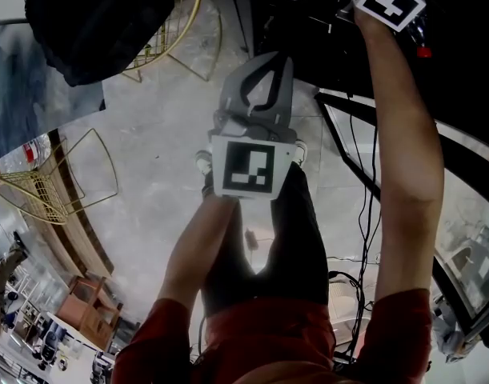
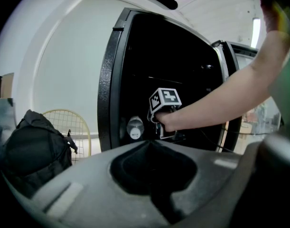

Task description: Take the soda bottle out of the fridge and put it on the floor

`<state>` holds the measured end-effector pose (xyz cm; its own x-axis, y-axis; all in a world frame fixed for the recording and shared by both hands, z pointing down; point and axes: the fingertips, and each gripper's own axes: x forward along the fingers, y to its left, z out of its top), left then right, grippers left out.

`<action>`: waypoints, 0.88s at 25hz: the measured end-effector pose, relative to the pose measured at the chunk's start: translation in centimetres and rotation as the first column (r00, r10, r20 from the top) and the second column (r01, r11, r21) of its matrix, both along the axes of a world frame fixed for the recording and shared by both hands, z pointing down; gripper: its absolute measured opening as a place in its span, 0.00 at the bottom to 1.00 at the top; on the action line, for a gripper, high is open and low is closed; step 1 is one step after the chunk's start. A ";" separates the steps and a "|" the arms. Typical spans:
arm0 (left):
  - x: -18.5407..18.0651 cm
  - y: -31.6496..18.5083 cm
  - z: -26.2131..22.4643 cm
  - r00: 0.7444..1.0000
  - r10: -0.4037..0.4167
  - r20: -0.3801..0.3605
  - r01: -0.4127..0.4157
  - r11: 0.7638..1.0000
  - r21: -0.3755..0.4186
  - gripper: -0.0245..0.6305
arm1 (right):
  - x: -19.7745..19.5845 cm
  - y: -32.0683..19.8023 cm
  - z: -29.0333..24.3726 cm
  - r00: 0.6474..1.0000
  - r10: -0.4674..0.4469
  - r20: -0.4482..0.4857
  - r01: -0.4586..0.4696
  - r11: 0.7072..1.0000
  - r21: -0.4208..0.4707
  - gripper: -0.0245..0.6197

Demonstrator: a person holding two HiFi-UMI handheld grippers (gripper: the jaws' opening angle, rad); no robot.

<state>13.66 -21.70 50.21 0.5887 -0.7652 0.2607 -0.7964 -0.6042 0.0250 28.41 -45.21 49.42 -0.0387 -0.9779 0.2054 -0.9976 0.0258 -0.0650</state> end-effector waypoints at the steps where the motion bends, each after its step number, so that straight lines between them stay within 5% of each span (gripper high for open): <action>1: -0.1 0.0 0.1 1.000 -0.001 0.000 0.001 1.000 -0.002 0.04 | 0.0 0.0 0.1 1.000 -0.005 -0.001 0.005 1.000 0.000 0.51; 22: 0.7 0.2 -0.4 1.000 -0.010 -0.028 0.010 1.000 -0.022 0.04 | -0.6 3.1 0.1 0.999 -0.046 -0.002 0.046 0.999 -0.010 0.50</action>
<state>14.37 -21.45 49.78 0.5882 -0.7654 0.2610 -0.8013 -0.5952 0.0602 27.84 -42.14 49.49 -0.0828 -0.9730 0.2152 -0.9955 0.0707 -0.0632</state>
